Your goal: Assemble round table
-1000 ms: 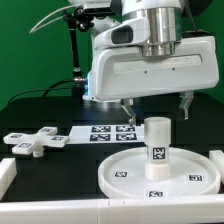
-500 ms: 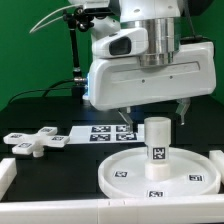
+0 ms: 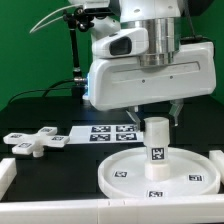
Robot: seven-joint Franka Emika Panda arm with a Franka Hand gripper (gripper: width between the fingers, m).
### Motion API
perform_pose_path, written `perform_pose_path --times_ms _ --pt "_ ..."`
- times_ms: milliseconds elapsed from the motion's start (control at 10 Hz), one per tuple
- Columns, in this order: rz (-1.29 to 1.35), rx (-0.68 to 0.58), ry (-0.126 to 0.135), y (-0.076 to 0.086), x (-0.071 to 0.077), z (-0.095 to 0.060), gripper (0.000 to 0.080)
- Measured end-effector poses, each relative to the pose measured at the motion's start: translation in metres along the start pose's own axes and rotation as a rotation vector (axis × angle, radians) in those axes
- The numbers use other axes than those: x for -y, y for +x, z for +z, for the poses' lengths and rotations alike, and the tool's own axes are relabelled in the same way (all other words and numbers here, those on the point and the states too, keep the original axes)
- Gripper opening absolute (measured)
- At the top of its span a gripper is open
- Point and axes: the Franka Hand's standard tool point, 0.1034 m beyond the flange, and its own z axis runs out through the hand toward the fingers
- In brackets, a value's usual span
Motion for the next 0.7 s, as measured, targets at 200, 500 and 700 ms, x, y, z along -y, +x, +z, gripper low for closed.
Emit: perform_pose_path --times_ms 200,500,700 --pt "0.035 0.0 0.002 0.0 0.0004 0.0001 0.0405" --pt "0.331 -0.016 0.007 0.0023 0.0005 0.0005 0.0405" --pt "0.531 -0.029 0.019 0.0026 -0.0004 0.001 0.0406"
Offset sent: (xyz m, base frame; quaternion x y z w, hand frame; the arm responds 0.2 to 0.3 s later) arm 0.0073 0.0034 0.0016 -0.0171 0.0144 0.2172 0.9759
